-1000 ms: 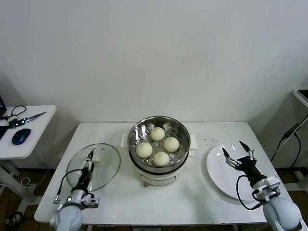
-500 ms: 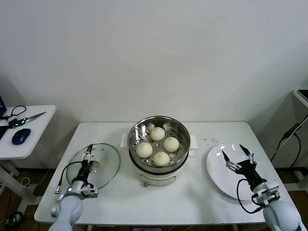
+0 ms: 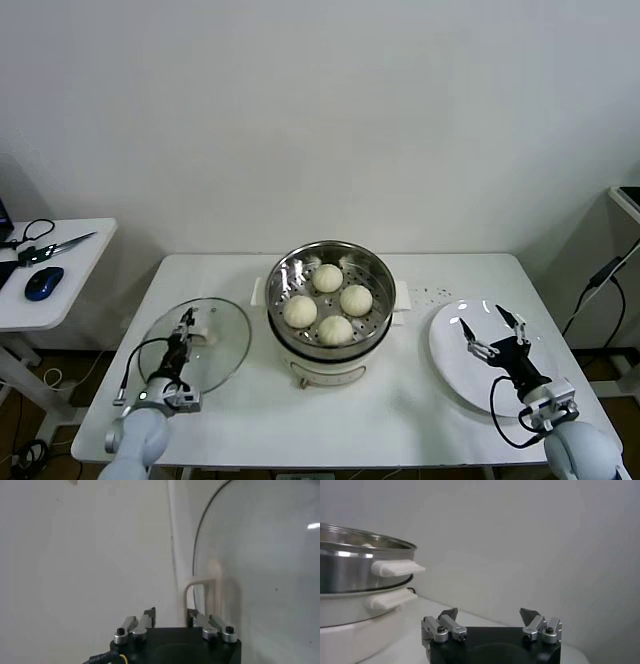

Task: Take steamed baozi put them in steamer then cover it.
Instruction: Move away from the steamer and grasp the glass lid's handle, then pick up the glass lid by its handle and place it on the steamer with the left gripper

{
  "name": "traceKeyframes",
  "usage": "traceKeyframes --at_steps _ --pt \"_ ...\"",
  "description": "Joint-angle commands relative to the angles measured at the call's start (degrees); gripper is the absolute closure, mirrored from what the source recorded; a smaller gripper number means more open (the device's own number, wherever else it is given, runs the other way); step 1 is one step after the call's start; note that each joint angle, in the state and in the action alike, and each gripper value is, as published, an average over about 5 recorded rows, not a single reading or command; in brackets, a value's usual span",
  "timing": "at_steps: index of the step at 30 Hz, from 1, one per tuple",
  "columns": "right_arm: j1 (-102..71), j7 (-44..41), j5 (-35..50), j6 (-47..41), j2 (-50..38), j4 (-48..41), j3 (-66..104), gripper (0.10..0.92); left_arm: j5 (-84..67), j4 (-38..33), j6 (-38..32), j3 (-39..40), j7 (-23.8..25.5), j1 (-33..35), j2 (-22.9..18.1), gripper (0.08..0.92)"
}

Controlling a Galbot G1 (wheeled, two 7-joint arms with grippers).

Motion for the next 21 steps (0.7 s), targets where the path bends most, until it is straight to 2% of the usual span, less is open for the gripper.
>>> traceKeyframes --at_steps 1,9,16,21 --pt "0.17 -0.07 -0.83 0.32 0.13 -0.59 0.19 0.203 -2.96 -1.59 -0.25 0.36 -0.24 0.51 0.80 0.623" --pt "0.84 -0.09 -1.04 0.53 0.10 -1.38 0.20 0.203 -5.84 -10.94 0.65 0.24 0.11 4.77 3.88 0.835" --pt "1.73 -0.06 -1.16 0.57 -0.39 -2.25 0.05 0.203 -9.01 -22.87 4.93 -0.90 0.96 12.25 6.65 0.849" --pt "2.58 -0.03 -1.37 0.57 -0.73 -3.22 -0.24 0.203 -7.96 -34.50 14.88 -1.11 1.28 18.52 8.71 0.849"
